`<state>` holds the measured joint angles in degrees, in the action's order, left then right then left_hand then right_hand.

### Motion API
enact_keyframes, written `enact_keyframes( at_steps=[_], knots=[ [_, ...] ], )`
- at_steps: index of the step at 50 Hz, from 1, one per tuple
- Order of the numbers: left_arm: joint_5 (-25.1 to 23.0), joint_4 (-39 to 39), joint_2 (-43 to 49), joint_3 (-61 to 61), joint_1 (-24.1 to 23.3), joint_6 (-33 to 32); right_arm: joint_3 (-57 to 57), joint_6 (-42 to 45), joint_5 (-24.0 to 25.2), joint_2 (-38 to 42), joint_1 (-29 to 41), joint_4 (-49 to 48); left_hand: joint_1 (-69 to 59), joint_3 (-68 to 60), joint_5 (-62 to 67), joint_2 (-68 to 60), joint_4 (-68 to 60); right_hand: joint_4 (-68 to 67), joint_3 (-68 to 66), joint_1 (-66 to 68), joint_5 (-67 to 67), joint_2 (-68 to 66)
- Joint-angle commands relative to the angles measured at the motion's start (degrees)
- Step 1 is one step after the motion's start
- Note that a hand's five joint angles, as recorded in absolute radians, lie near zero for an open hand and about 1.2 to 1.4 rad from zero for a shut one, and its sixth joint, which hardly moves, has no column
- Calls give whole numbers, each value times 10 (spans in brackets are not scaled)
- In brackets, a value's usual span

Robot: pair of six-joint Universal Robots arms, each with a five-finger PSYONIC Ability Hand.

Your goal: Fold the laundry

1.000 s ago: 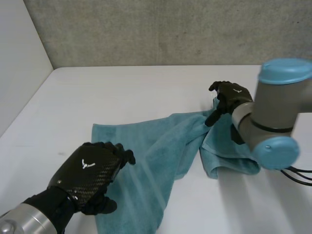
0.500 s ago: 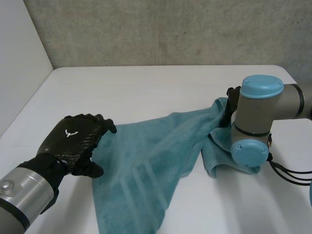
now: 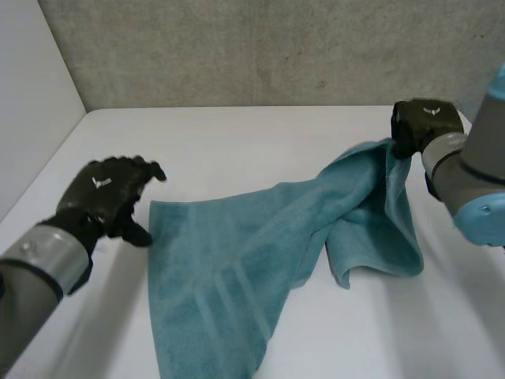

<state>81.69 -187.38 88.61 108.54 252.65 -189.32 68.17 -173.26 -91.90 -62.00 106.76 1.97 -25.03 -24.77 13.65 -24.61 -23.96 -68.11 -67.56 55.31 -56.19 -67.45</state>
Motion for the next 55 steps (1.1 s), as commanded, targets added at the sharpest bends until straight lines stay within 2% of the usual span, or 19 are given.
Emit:
enact_keyframes(
  at_steps=[1,8,12,16,20,22,32,41,44,46,48,49,52,53,55],
  knots=[
    [-1,-13,91,-93,19,3,1,34,107,-112,5,73,59,56,-45,55,48,-119,-124,247,-138,-125],
    [-3,-9,168,-156,8,9,3,59,171,-217,7,81,94,92,-80,90,84,-119,-124,247,-138,-125],
    [-33,-9,198,-174,-7,44,0,71,196,-271,10,85,104,102,-91,100,94,-119,-124,247,-138,-125],
    [-73,-10,219,-187,-14,106,-3,73,211,-315,9,93,104,102,-91,100,94,-119,-124,247,-138,-125],
    [-107,-9,227,-189,-20,162,-9,71,213,-337,9,95,103,100,-89,99,92,-119,-124,247,-138,-125],
    [-112,-12,228,-189,-23,168,-10,71,213,-342,9,96,103,100,-89,99,92,-119,-124,247,-138,-125],
    [-115,-20,255,-214,-24,171,-12,71,213,-370,10,98,96,93,-82,92,85,-119,-124,247,-138,-125],
    [-126,-27,308,-239,-62,168,-23,67,211,-377,10,98,78,75,-64,73,67,-119,-124,247,-138,-125],
    [-124,-29,331,-257,-65,169,-22,66,210,-378,10,100,25,23,-12,21,15,-119,-124,247,-138,-125],
    [-123,-29,348,-273,-66,168,-20,67,210,-378,11,100,-107,-109,121,-111,-118,-119,-124,247,-138,-125],
    [-116,-32,358,-286,-66,169,-13,67,211,-378,9,100,-345,-348,359,-349,-356,-119,-124,247,-138,-125],
    [-102,-37,368,-299,-66,169,-11,67,211,-378,9,100,-548,-550,561,-552,-558,-119,-124,247,-138,-125],
    [-62,-38,369,-310,-63,168,3,68,212,-374,2,105,-550,-552,564,-554,-560,-119,-124,247,-138,-125],
    [-29,-40,361,-308,-55,166,10,68,215,-374,1,107,-550,-552,564,-554,-560,-119,-124,247,-138,-125],
    [4,-40,349,-304,-49,163,25,71,219,-372,0,110,-550,-552,564,-554,-560,-119,-124,247,-138,-125]
  ],
)
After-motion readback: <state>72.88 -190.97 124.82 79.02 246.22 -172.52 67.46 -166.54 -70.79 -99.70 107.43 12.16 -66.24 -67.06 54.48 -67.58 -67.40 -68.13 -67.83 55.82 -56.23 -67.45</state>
